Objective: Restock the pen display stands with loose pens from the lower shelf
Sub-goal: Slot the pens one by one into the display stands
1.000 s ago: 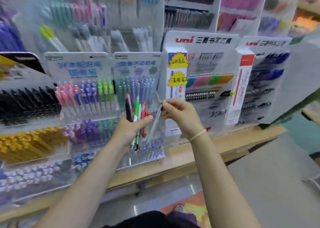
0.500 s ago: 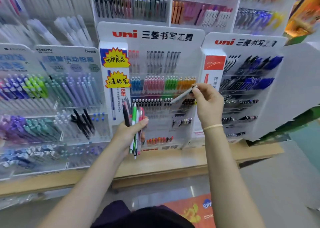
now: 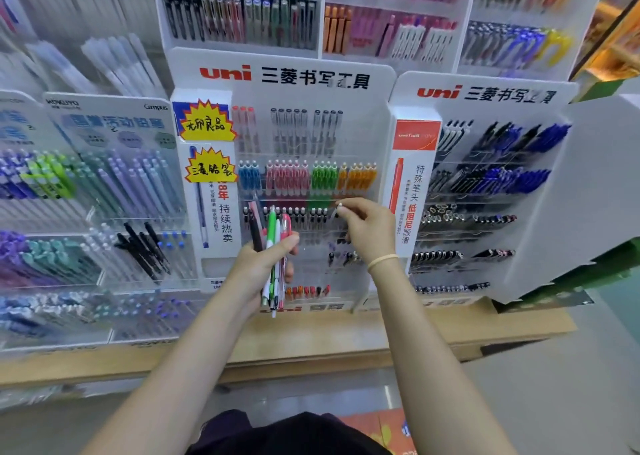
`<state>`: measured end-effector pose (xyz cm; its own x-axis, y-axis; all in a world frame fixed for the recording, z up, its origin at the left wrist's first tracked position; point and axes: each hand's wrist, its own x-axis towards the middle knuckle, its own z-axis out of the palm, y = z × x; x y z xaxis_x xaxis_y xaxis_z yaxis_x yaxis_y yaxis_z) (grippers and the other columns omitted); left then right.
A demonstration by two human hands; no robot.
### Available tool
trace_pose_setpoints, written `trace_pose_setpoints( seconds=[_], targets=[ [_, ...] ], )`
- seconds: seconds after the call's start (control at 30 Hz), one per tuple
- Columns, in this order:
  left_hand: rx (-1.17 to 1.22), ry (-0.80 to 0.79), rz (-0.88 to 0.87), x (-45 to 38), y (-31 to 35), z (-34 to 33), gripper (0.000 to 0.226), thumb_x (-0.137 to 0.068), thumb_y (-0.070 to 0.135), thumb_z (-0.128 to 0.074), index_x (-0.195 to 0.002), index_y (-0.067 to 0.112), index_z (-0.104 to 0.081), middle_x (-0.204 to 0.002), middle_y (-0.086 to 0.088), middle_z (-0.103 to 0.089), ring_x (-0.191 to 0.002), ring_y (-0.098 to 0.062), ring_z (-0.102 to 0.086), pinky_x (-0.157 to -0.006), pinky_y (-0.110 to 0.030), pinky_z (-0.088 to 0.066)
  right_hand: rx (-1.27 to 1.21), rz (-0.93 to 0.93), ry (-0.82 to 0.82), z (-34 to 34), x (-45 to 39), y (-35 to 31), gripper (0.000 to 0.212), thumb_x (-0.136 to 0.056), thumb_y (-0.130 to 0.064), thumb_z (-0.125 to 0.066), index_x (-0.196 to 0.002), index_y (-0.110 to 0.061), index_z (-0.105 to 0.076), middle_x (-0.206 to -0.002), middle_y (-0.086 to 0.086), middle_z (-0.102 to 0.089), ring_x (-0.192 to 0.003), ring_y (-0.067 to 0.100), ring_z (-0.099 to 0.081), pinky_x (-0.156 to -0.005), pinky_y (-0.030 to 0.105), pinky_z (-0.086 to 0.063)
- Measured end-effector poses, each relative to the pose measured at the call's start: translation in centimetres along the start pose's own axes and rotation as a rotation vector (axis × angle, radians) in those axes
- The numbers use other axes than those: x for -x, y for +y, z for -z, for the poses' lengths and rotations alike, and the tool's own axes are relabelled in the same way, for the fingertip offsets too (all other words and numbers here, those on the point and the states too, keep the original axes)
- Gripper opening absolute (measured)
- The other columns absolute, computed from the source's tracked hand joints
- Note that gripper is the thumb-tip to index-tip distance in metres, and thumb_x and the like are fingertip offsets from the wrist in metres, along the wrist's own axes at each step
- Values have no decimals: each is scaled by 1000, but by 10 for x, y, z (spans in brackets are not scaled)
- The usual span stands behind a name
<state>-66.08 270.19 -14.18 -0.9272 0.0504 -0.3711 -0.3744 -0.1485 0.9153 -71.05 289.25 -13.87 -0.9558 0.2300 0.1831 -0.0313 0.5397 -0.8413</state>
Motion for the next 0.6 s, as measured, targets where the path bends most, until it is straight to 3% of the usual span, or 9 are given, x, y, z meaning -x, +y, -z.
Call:
trace_pose_setpoints(
  seconds=[0.07, 0.17, 0.3, 0.4, 0.5, 0.6],
  targets=[
    [13, -8, 3, -2, -1, 0, 22, -90, 29, -73, -86, 7, -69, -66, -2, -63, -53, -16, -56, -56, -30, -50, 41, 0, -29, -5, -1, 2, 15, -91, -15, -70, -104, -11, -77, -99, 1, -75, -83, 7, -62, -84, 17, -52],
    [59, -65, 21, -3, -3, 1, 24, -90, 23, -72, -107, 6, -70, -79, -4, -66, -56, -15, -57, -58, -30, -51, 93, 20, -28, -11, 0, 3, 16, -91, -15, -70, -105, -10, -77, -101, 3, -76, -86, 5, -61, -77, 0, -41],
    [106, -171, 31, -1, -4, 1, 18, -94, 13, -67, -111, 11, -68, -81, -2, -68, -59, -14, -60, -59, -28, -53, 129, 9, -73, -9, 0, 0, 22, -92, -20, -69, -110, -10, -75, -107, 4, -75, -99, 14, -66, -90, 20, -49],
    [118, -208, 22, 2, -3, 0, 21, -93, 14, -65, -113, 8, -67, -79, -4, -69, -61, -16, -63, -61, -27, -55, 112, 53, -54, 0, 9, -5, 31, -91, -30, -70, -117, -15, -72, -109, -6, -72, -99, 4, -63, -89, 18, -48],
    [85, -256, 20, 5, 1, -1, 31, -84, 23, -69, -112, 9, -68, -84, -6, -73, -63, -18, -67, -62, -30, -58, -105, 35, -54, 10, 24, -18, 16, -94, -29, -67, -104, -20, -75, -89, -14, -72, -80, 1, -65, -75, 18, -52],
    [26, -306, 30, 8, 3, -6, 34, -79, 26, -70, -108, 8, -67, -88, -9, -76, -64, -21, -70, -59, -30, -58, -309, -110, -349, 16, 36, -32, 13, -94, -29, -66, -92, -21, -75, -68, -9, -67, -52, 8, -51, -52, 21, -45]
  ],
)
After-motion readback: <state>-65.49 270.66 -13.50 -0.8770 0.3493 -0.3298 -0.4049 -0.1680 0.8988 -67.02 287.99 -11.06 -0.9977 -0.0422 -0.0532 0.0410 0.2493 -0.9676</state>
